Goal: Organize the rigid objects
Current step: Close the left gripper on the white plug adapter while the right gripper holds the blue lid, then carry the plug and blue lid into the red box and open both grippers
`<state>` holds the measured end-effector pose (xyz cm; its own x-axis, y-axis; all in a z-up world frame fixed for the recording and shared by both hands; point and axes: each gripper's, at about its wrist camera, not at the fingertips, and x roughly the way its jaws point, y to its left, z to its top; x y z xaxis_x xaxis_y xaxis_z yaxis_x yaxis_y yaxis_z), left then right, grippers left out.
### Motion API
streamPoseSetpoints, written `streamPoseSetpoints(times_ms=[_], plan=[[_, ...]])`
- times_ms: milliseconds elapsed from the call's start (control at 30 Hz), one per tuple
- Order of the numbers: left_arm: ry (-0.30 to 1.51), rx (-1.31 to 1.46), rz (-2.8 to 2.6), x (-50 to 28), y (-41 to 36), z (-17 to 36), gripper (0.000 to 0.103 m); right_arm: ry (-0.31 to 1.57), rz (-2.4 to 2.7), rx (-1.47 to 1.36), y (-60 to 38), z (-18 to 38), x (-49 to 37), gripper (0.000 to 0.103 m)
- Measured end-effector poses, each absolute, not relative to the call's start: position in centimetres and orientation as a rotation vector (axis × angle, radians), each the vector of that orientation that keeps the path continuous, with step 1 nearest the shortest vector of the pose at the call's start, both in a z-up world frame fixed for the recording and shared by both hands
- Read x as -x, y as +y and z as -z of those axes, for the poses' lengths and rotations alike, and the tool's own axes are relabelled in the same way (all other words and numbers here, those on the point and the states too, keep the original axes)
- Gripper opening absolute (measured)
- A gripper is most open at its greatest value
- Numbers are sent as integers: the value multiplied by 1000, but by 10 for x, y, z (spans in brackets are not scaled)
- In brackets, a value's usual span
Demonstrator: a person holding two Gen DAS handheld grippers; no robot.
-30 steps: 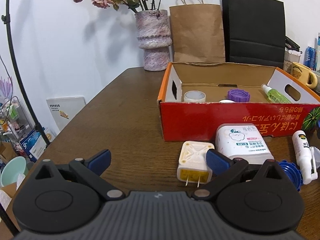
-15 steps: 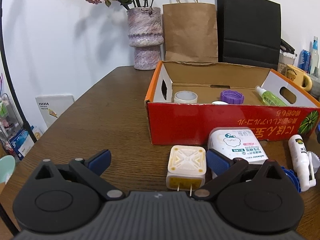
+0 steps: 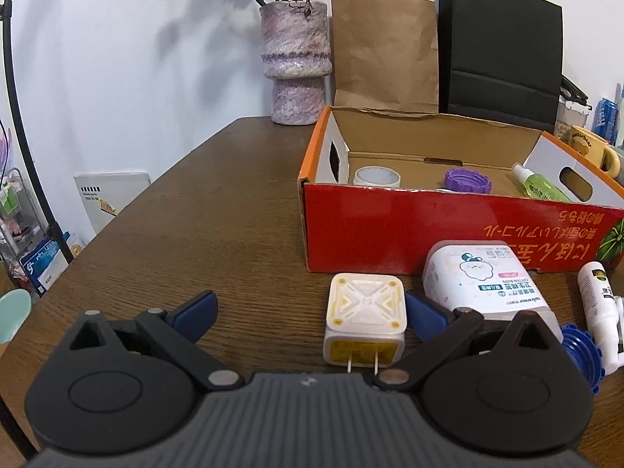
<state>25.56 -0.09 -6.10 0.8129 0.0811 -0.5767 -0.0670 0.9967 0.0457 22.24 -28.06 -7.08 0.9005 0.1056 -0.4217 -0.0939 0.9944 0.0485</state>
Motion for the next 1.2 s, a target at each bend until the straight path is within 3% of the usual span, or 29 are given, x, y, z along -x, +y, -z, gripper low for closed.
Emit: streamPoseSetpoints(times_ms=[133, 300, 400, 467, 1200], plan=[[613, -14, -74, -256, 0, 61, 98, 435, -102, -24, -280, 71, -222, 66], [606, 2, -43, -254, 0, 61, 79, 431, -101, -21, -280, 71, -221, 66], [607, 12, -5, -253, 0, 61, 61, 428, -100, -20, -280, 71, -221, 66], [612, 14, 20, -252, -2, 61, 41, 426, -99, -20, -280, 71, -220, 66], [577, 24, -58, -245, 7, 55, 40, 382, -90, -6, -278, 68, -213, 66]])
